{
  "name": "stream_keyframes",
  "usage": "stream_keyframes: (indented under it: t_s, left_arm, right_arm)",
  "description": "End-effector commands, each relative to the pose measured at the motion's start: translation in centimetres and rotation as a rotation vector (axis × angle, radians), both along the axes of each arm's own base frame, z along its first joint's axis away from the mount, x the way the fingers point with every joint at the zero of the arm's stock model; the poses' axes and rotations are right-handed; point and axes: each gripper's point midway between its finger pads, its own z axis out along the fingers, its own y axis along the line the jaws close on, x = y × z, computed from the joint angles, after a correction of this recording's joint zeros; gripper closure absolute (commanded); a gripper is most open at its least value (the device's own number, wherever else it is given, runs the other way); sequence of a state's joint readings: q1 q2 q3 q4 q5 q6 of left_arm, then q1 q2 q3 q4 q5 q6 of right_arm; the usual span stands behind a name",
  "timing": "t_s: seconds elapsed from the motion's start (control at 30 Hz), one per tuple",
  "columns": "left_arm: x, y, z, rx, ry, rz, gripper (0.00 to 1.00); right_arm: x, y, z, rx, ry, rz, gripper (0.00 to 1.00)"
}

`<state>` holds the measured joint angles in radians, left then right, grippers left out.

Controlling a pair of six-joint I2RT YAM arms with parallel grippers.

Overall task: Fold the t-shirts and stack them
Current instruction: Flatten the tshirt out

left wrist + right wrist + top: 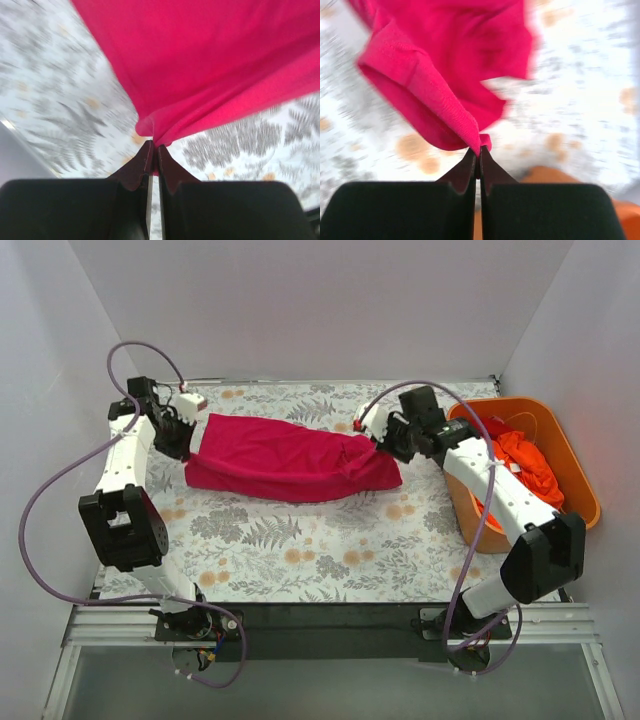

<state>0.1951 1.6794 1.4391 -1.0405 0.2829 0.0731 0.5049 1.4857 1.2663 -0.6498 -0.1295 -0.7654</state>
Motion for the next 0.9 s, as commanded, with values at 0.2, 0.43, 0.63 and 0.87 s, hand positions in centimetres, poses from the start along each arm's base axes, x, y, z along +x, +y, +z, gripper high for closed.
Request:
stream_keyframes:
  t_s: [0.2,0.43,0.63,0.87]
  left_arm:
    - [12.6,1.3,20.5,-0.137,-0.626,0.276,1.0]
    - [12.3,1.2,31.5,-0.173,-0.977,0.301,1.0]
    - [7.7,0.6,36.6,-0.165,-1.185,0.294,1.0]
    - [1.8,0.2,41.8,-0.151,-1.402,0.31,1.0]
  right_arm:
    - [11.8,-3.4,22.8,0.209,-0.53,-0.236,0.99]
    - [11.8,-5.7,36.0,0.33,-0.885,-0.344,0.99]
    - [8.0,-8.2,42.1,0.421,-1.061,-0.419,0.99]
    - [0.0,-11.5,49.0,0.555,-1.241,-0.457,0.99]
